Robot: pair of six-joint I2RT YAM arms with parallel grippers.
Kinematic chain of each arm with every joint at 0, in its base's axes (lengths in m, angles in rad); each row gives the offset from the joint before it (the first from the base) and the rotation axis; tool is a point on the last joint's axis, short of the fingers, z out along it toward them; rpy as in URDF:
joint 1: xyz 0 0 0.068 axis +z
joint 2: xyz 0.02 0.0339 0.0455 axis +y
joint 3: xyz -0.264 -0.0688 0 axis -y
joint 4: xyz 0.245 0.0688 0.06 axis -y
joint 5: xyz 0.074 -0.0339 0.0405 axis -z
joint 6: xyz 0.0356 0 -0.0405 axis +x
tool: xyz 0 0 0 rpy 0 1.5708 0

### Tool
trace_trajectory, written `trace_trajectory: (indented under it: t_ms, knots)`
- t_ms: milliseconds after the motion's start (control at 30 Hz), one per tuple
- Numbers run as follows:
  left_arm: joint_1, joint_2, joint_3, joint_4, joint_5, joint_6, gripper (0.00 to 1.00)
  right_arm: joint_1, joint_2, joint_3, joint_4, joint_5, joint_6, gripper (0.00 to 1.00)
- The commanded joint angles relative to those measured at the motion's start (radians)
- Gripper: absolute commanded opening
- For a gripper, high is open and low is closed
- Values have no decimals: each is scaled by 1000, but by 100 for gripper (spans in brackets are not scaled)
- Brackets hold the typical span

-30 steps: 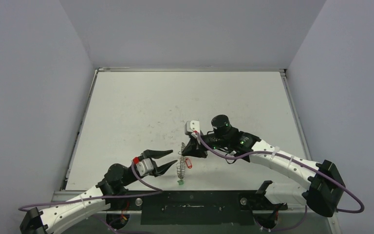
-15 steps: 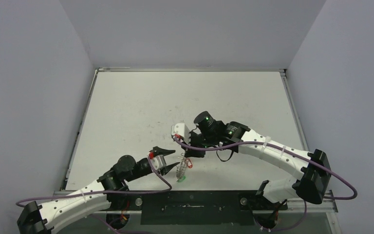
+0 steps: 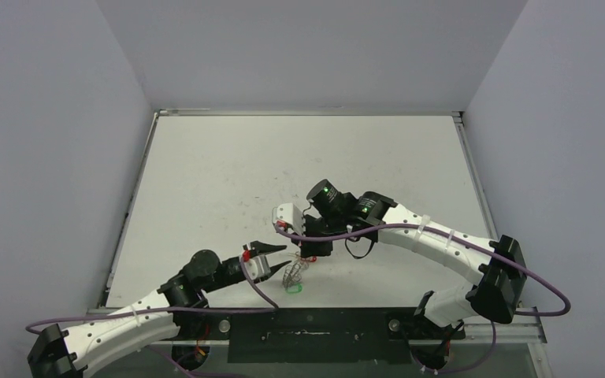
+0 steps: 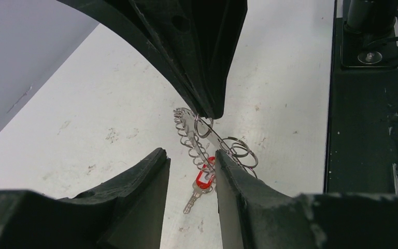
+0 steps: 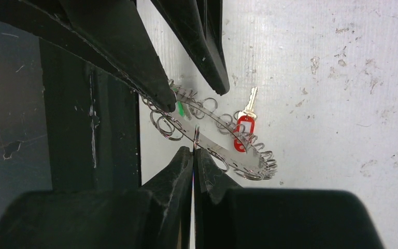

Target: Put the keys on the keyring

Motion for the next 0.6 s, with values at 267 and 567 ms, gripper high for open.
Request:
trace_trajectory:
  t_ms: [267, 567]
  knots:
    - [-1, 71, 84, 87, 84, 25, 27, 8, 0, 52, 25, -64, -28, 0]
    - [-1, 190, 104, 167, 118, 17, 25, 13, 0, 49, 25, -69, -24, 0]
